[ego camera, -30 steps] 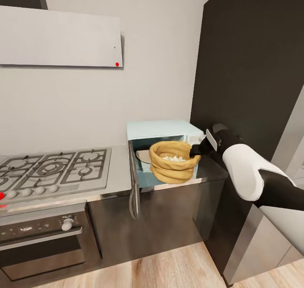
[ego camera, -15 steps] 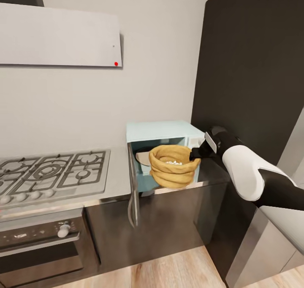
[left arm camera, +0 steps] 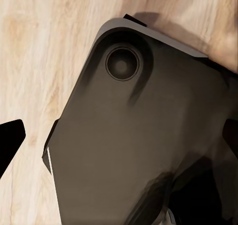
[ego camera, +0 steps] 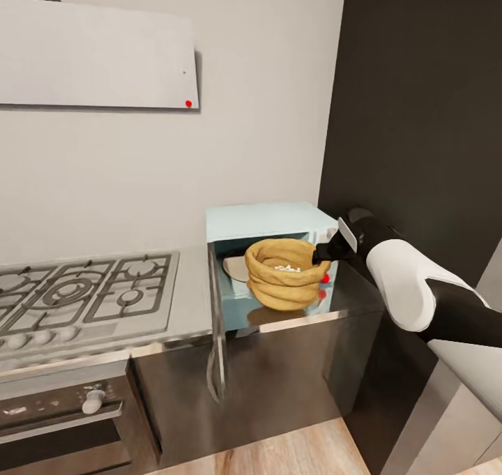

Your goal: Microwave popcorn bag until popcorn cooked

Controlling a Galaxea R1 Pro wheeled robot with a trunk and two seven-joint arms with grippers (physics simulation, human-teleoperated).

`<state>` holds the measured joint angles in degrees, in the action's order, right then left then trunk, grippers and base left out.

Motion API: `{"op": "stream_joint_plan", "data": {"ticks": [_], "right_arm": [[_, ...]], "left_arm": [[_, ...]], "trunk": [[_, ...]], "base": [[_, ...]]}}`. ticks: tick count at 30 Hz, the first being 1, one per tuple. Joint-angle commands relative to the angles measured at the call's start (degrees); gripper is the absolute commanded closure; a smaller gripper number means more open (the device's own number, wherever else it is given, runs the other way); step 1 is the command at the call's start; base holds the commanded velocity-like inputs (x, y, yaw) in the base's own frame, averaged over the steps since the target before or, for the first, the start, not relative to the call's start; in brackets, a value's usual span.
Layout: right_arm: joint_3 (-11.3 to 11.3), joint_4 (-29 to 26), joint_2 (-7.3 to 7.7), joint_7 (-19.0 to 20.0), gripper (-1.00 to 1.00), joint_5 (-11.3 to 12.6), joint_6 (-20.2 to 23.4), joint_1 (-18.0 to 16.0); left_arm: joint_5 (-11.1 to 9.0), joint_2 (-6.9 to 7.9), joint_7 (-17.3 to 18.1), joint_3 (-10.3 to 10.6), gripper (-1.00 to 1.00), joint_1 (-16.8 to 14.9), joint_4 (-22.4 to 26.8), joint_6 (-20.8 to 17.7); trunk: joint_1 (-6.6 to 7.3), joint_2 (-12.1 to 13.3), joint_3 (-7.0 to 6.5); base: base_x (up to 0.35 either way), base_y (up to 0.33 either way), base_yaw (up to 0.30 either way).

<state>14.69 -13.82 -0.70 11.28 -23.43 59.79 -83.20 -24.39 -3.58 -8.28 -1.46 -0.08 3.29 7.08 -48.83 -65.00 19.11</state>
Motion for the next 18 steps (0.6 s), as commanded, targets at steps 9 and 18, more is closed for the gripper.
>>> {"op": "stream_joint_plan", "data": {"ticks": [9, 18], "right_arm": [[0.28, 0.02, 0.00, 0.10, 1.00, -0.65, 0.21, -0.03], [0.34, 0.50, 0.17, -0.01, 1.00, -0.56, 0.21, -0.03]], "left_arm": [[-0.05, -0.02, -0.15, -0.12, -1.00, -0.01, 0.05, 0.12], [-0.05, -0.02, -0.15, -0.12, -1.00, -0.01, 0.05, 0.12]], "trunk": [[-0.02, -0.03, 0.07], [-0.02, -0.03, 0.07]], "base": [[0.167, 0.071, 0.000], [0.142, 0.120, 0.000]]}}
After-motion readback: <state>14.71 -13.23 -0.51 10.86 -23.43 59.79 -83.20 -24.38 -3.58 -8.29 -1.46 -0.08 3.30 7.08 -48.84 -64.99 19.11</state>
